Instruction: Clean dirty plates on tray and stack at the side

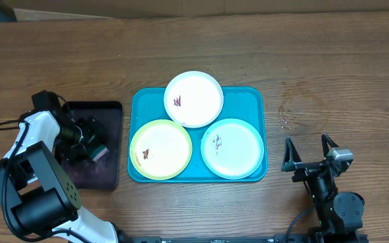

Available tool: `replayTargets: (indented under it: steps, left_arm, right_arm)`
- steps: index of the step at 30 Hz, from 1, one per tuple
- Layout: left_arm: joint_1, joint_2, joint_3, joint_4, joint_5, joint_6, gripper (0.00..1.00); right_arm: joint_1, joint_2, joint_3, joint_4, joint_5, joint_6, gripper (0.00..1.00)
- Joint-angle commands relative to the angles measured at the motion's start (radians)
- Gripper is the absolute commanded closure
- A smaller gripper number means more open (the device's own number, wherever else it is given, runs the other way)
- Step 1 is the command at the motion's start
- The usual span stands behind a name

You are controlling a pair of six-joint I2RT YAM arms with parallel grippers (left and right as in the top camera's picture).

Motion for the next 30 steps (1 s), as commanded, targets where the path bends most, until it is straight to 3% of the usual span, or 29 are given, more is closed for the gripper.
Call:
replayTargets:
  steps: [1,8,11,14,16,17,22,25,26,27,28,29,30]
  left_arm:
    - [0.003,0.037,-0.029,0.030,-0.072,0.005,0.00]
    - [0.007,0.037,-0.029,0.039,-0.093,0.005,0.00]
    - [0.007,0.037,-0.029,0.042,-0.097,0.005,0.06]
    - [0.007,0.037,-0.029,0.045,-0.096,0.005,0.31]
    - [0.006,0.037,-0.029,0.045,-0.096,0.005,0.56]
    - [0.006,0.037,-0.029,0.045,-0.096,0.005,0.64]
    - [0.006,0.037,-0.029,0.043,-0.092,0.005,0.83]
    - [0.006,0.037,-0.029,0.033,-0.092,0.004,0.85]
    - [0.006,0.037,-0.029,0.032,-0.092,0.004,0.83]
    - [0.006,0.037,-0.029,0.029,-0.092,0.005,0.70]
    - [0.006,0.037,-0.029,0.027,-0.092,0.004,0.44]
    - [0.006,0.037,-0.029,0.025,-0.092,0.005,0.05]
    - [0.006,0.037,-0.029,0.023,-0.092,0.005,0.00]
  right_arm:
    - [-0.006,-0.007,-0.010,0.006,0.006,-0.004,0.00]
    - [-0.006,-0.007,-0.010,0.006,0.005,-0.004,0.00]
    - [-0.006,-0.007,-0.010,0.006,0.006,-0.004,0.00]
    - [-0.006,-0.007,-0.010,0.006,0.006,-0.004,0.00]
    - [-0.006,-0.007,-0.010,0.006,0.005,-0.004,0.00]
    - [-0.006,-0.007,-0.010,0.006,0.005,-0.004,0.00]
    - [-0.006,-0.007,-0.010,0.006,0.005,-0.004,0.00]
    - [-0.006,-0.007,-0.010,0.006,0.005,-0.004,0.00]
    - [-0.006,-0.007,-0.010,0.006,0.005,-0.004,0.00]
    - [-0.006,-0.007,-0.010,0.006,0.005,-0.004,0.00]
    - [-0.006,-0.007,-0.010,0.006,0.006,-0.004,0.00]
    - [-0.006,-0.007,-0.010,0.006,0.005,-0.004,0.00]
    - [-0.006,-0.007,-0.010,0.006,0.005,-0.004,0.00]
